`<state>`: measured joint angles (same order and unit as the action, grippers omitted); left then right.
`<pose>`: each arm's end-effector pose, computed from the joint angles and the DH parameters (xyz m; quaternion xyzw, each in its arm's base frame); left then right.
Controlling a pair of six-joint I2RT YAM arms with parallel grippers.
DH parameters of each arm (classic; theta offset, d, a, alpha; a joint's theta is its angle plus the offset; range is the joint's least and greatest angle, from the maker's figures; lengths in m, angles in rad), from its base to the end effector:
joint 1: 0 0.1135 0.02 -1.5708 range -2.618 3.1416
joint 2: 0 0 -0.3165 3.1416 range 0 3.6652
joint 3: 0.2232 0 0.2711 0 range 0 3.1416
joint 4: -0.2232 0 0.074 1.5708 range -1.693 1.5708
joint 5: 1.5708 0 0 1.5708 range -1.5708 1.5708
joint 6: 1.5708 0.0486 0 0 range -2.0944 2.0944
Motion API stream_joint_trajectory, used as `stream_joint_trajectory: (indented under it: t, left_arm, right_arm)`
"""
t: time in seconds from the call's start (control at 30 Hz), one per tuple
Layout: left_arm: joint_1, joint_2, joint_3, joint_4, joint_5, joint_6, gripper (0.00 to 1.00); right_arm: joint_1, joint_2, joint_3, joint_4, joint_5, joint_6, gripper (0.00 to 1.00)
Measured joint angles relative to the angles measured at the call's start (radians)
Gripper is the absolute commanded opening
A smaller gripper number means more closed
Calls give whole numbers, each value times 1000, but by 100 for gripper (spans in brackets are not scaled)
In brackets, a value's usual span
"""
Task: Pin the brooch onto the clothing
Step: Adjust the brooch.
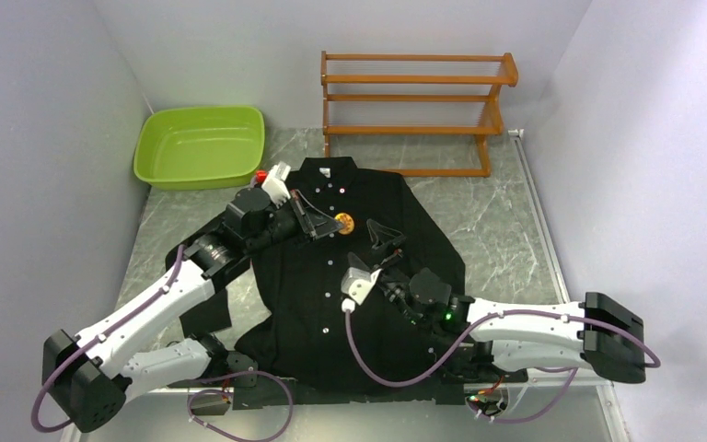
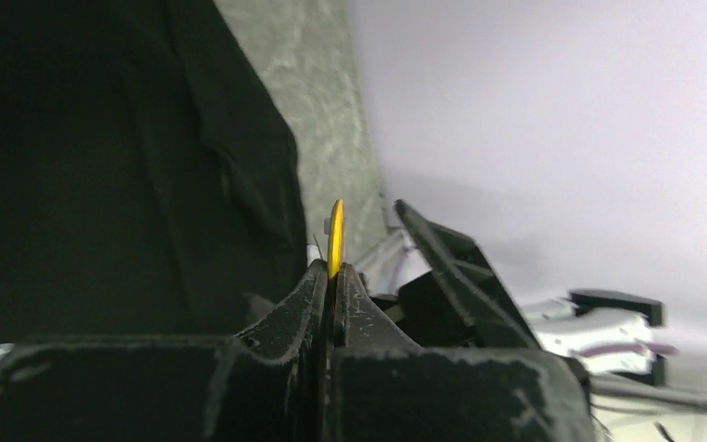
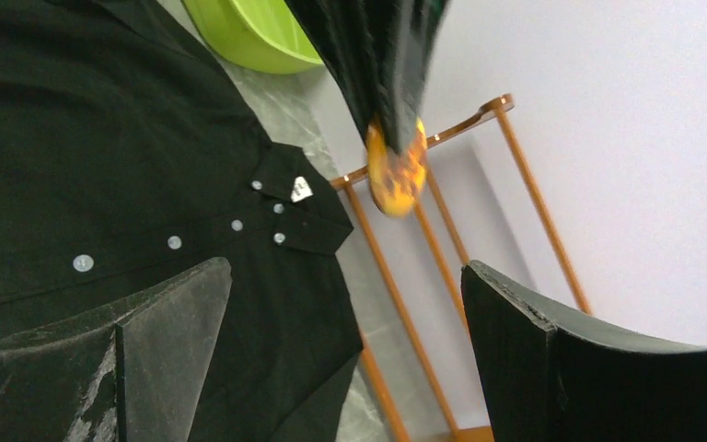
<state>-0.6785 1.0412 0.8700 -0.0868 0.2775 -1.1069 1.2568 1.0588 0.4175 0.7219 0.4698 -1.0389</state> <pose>0.1844 -0.1658 0.3699 -0.0843 0.7846 -0.5394 0.2938 0.0919 0.2116 0.2888 -0.5311 0.4267 -0.0791 0.7278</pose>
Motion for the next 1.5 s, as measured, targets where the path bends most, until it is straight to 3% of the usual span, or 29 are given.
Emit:
stream_joint_trajectory:
  t: [0.23,0.43,0.73,0.9,0.97,1.1,1.37,1.5]
  left_arm:
    - [0,-60,-10,-146,-174,238,3]
    - [0,-145,-70,-193,-184,512,2]
    - [0,-192,-53,-262,106,862,3]
    - [0,-164,8,-339,278,988,3]
    - [0,-142,37,-352,338,1017,3]
    - [0,-100,65,-352,400,1020,3]
    - [0,-60,80,-367,412,1010,3]
    - [0,-51,80,-366,424,1002,3]
  right_arm:
    - [-202,-116,10,-199,-261,299,100]
    - [-395,-153,68,-336,-594,560,99]
    - [-659,-143,151,-389,-1219,874,89]
    - [-705,-73,209,-338,-1469,1060,82]
    - [-708,-26,229,-296,-1542,1158,83]
    - [-710,28,239,-238,-1587,1321,92]
    - [-715,22,301,-331,-1534,1388,92]
    - [-717,9,307,-364,-1522,1386,87]
